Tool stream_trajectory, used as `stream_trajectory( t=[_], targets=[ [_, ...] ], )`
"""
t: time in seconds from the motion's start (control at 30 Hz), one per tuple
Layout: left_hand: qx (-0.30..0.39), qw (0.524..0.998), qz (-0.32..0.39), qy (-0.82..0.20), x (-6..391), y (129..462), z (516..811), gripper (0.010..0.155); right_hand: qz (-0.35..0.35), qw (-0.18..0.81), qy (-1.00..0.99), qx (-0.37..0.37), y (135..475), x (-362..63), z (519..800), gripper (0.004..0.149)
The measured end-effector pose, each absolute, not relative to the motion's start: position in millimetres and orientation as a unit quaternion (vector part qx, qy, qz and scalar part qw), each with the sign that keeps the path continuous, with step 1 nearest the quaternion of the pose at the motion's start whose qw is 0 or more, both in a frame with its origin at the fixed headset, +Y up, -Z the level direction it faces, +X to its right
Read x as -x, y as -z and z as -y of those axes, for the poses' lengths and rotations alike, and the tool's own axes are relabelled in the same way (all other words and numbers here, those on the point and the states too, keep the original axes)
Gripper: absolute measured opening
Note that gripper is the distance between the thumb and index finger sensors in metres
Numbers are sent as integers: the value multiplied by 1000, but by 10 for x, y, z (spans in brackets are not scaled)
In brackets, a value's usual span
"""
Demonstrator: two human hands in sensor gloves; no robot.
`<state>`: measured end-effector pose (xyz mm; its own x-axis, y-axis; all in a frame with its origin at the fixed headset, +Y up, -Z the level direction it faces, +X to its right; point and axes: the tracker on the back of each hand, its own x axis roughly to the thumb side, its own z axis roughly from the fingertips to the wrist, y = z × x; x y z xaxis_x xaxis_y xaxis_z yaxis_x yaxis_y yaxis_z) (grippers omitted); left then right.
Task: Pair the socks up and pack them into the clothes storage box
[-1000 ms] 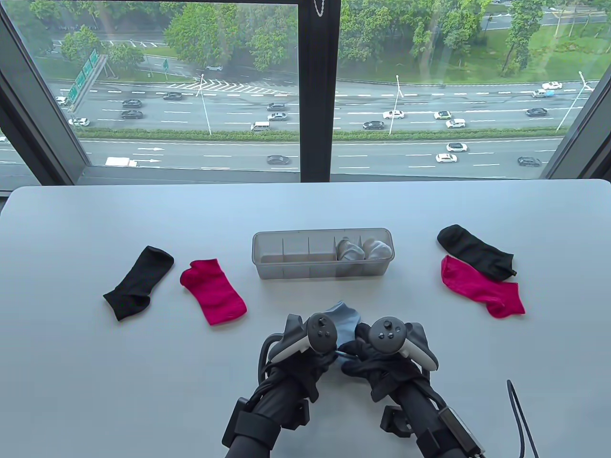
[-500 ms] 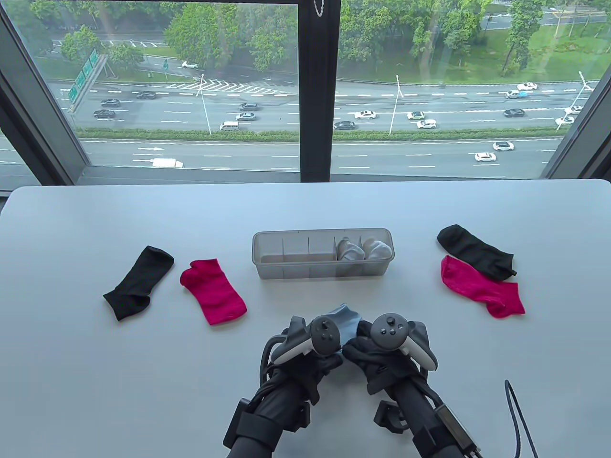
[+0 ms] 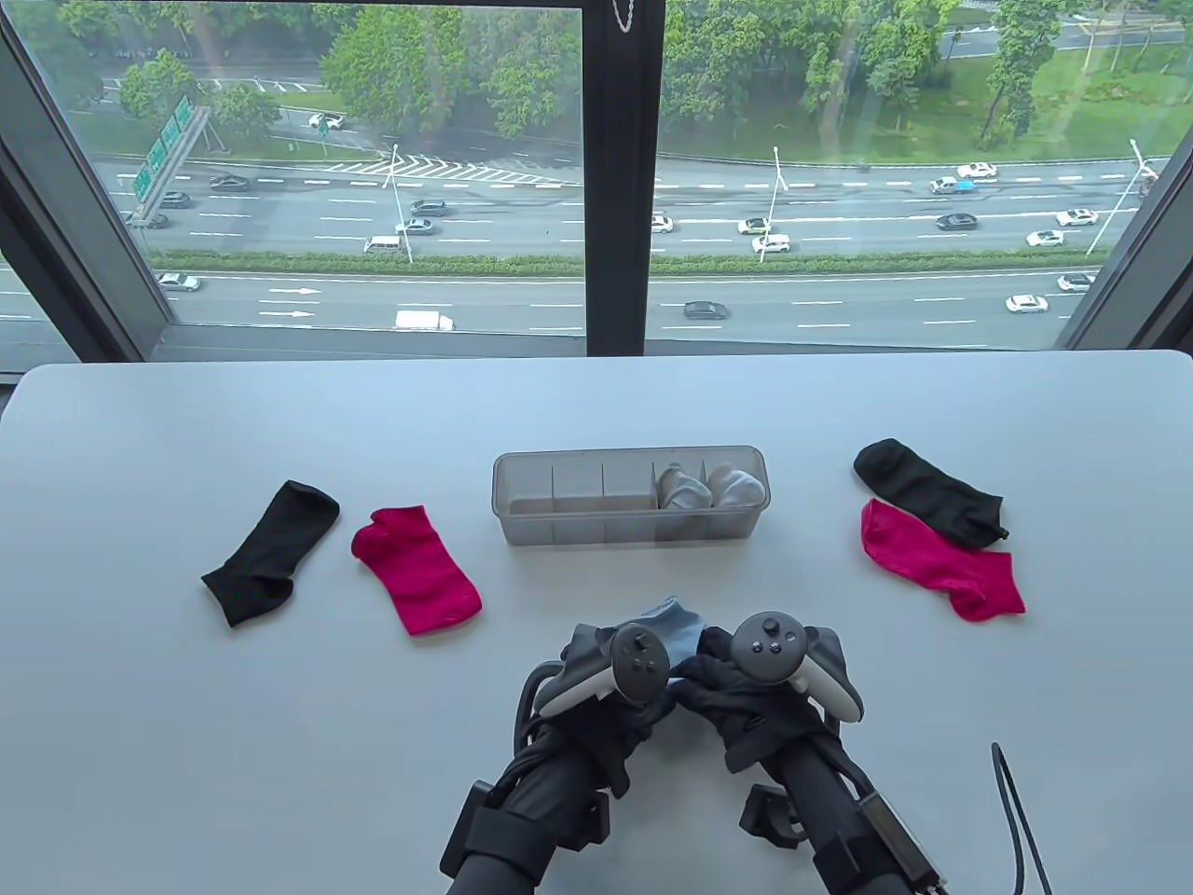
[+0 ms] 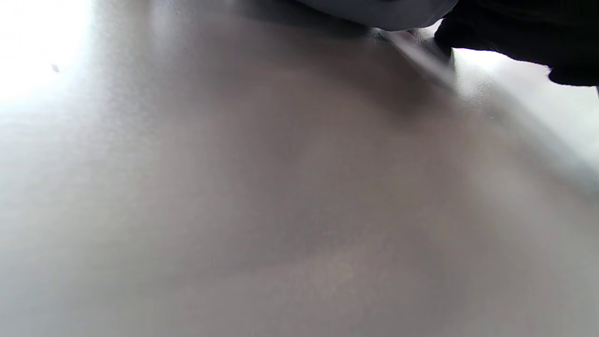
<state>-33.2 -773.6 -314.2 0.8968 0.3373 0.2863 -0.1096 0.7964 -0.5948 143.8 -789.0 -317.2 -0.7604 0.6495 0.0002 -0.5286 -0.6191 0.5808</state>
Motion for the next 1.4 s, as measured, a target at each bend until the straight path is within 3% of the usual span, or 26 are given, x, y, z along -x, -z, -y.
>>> stream_trajectory(
  t=[0.13,0.27,0.43,0.53,0.63,0.7,0.8,1.03,1.2,1.33,1.4],
  targets=[
    [256,946,182,-80,321,3132,7689,68,-297,387,-867,-100,3177,-1409,7876,43],
    [170,963,193,-82,280,3095,7589,51,-292,406,-861,-93,3192,-1436,7857,45],
    [201,956,206,-57,225,3066,7591,46,-249,397,-878,-96,3150,-1463,7802,54],
    [198,956,205,-67,226,3073,7567,48,-265,432,-856,-101,3168,-1460,7797,43],
    [179,961,200,-71,230,3062,7539,49,-276,453,-842,-98,3179,-1458,7793,41],
    [153,965,204,-61,221,3026,7492,60,-266,430,-858,-92,3174,-1456,7786,40],
    [112,969,216,-44,202,3001,7453,49,-251,426,-865,-88,3147,-1465,7767,42],
    [170,961,206,-72,284,3084,7450,49,-208,332,-908,-149,3110,-1403,7679,61],
    [153,960,208,-104,321,3086,7409,48,-177,349,-909,-146,3098,-1352,7594,48],
    [134,966,203,-87,315,3064,7365,54,-202,405,-882,-135,3110,-1387,7639,46],
    [108,969,208,-80,305,3060,7335,47,-214,440,-864,-120,3129,-1425,7681,47]
  ],
)
